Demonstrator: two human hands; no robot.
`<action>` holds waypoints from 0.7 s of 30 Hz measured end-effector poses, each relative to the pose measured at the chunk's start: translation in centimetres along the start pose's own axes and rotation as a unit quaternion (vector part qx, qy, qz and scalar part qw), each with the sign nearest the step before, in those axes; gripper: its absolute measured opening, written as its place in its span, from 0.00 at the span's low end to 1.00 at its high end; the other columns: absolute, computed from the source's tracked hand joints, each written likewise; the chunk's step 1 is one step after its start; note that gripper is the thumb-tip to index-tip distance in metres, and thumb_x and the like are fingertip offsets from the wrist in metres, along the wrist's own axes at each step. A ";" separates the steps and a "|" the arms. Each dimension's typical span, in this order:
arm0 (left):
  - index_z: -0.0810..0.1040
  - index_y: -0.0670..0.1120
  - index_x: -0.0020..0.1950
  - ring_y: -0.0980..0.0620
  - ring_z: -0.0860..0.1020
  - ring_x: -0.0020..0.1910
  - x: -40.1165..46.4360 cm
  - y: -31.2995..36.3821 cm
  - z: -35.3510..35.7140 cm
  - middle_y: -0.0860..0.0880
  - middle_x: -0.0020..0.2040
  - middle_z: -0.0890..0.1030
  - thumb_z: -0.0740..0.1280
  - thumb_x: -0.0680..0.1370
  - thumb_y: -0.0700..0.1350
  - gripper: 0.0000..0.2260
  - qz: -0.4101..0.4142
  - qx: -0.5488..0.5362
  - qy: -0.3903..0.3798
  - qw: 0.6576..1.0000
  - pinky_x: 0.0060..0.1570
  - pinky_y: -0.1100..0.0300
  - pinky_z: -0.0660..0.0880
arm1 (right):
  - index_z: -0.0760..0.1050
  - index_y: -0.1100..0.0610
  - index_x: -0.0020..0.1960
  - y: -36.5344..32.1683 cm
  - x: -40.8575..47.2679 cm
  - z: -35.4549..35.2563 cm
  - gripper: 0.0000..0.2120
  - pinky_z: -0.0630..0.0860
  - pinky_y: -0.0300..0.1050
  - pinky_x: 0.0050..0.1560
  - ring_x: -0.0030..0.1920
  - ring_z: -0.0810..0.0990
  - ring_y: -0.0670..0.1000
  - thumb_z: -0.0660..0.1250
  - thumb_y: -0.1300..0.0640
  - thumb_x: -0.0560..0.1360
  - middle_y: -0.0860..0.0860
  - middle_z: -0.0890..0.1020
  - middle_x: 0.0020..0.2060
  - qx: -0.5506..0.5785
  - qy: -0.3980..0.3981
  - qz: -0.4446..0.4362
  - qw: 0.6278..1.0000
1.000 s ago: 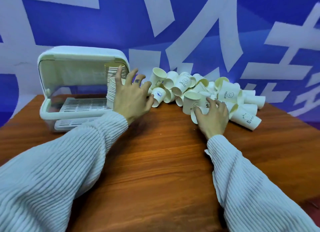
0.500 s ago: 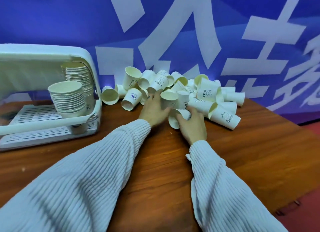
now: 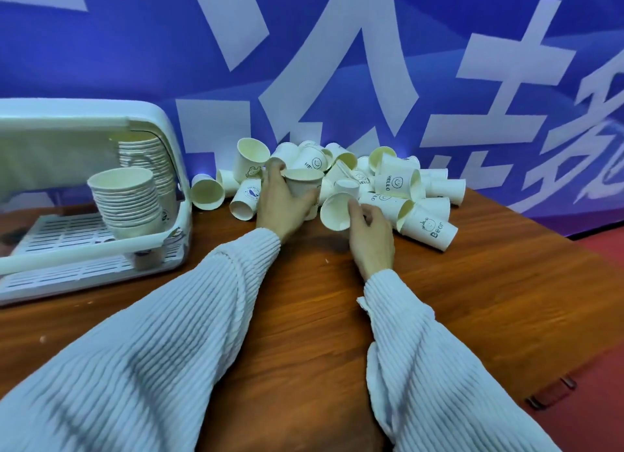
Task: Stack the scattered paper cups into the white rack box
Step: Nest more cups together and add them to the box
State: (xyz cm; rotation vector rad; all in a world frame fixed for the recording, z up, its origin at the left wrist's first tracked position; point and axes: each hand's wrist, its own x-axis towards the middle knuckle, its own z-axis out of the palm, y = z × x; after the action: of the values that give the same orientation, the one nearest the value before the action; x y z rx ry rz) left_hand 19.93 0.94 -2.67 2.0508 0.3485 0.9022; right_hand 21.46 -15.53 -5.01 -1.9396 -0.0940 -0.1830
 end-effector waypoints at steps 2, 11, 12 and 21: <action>0.67 0.46 0.74 0.48 0.71 0.67 -0.8 1.1 -2.7 0.47 0.68 0.72 0.74 0.73 0.57 0.34 0.017 0.005 0.004 1.000 0.59 0.58 0.67 | 0.77 0.47 0.60 -1.2 -0.8 0.1 0.20 0.71 0.52 0.62 0.60 0.77 0.52 0.55 0.35 0.82 0.45 0.80 0.57 0.059 0.004 -0.006 0.998; 0.68 0.47 0.69 0.50 0.77 0.60 -2.3 3.7 -18.8 0.52 0.61 0.76 0.76 0.71 0.55 0.31 0.065 0.008 0.107 0.992 0.61 0.51 0.75 | 0.72 0.52 0.39 -10.8 -5.4 4.2 0.18 0.70 0.49 0.47 0.45 0.77 0.55 0.56 0.49 0.85 0.49 0.77 0.37 0.047 -0.043 -0.118 0.991; 0.68 0.47 0.69 0.50 0.77 0.59 -2.4 3.5 -20.5 0.53 0.60 0.76 0.75 0.71 0.55 0.32 0.063 0.004 0.128 0.990 0.60 0.51 0.76 | 0.74 0.52 0.41 -12.2 -5.8 4.9 0.15 0.71 0.50 0.48 0.46 0.77 0.55 0.57 0.50 0.84 0.49 0.78 0.38 0.043 -0.047 -0.141 0.988; 0.66 0.50 0.69 0.49 0.78 0.60 -3.9 0.0 -29.5 0.52 0.61 0.76 0.74 0.67 0.61 0.35 0.016 -0.050 0.246 0.968 0.61 0.47 0.77 | 0.78 0.58 0.40 -21.7 -9.7 12.4 0.11 0.71 0.51 0.41 0.41 0.75 0.60 0.61 0.56 0.77 0.55 0.79 0.34 -0.025 -0.105 -0.275 0.955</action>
State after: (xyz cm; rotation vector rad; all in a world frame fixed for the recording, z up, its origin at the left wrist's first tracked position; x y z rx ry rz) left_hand -3.77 16.37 6.72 1.7258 0.5233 1.4215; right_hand 9.66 4.22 8.79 -1.9380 -0.7812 -0.3472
